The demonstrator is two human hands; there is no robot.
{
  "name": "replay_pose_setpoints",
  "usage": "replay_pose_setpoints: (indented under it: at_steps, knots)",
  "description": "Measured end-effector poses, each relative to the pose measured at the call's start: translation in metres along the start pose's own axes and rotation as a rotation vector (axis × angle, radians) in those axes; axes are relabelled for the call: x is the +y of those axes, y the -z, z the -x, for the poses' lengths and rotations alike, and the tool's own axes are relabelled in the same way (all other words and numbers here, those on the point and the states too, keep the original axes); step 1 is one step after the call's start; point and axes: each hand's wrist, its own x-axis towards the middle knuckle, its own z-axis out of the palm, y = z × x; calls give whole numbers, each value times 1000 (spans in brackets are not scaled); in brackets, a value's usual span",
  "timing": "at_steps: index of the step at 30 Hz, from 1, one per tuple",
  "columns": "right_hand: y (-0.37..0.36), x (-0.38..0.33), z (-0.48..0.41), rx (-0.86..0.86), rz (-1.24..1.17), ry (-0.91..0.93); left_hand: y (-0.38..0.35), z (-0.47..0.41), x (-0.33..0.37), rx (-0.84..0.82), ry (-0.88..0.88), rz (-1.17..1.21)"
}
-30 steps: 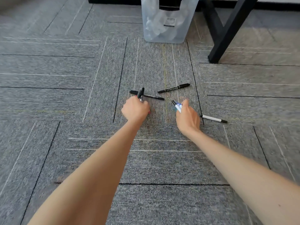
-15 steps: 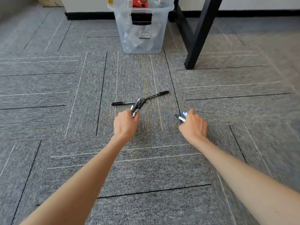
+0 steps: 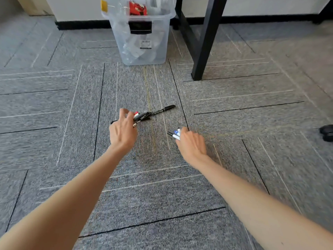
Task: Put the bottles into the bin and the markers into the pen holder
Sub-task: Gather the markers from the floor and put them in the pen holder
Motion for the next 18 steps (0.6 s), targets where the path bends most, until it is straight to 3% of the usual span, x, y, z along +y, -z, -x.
replay_pose_setpoints:
  at_steps: [10, 15, 18]
  knots:
    - [7, -13, -22, 65, -156, -11, -2, 7, -14, -87, 59, -61]
    - [15, -29, -47, 69, -157, 65, 1, 31, -14, -101, 215, 108]
    - [14, -39, -68, 100, -156, 43, -2, 27, -20, -177, 215, 144]
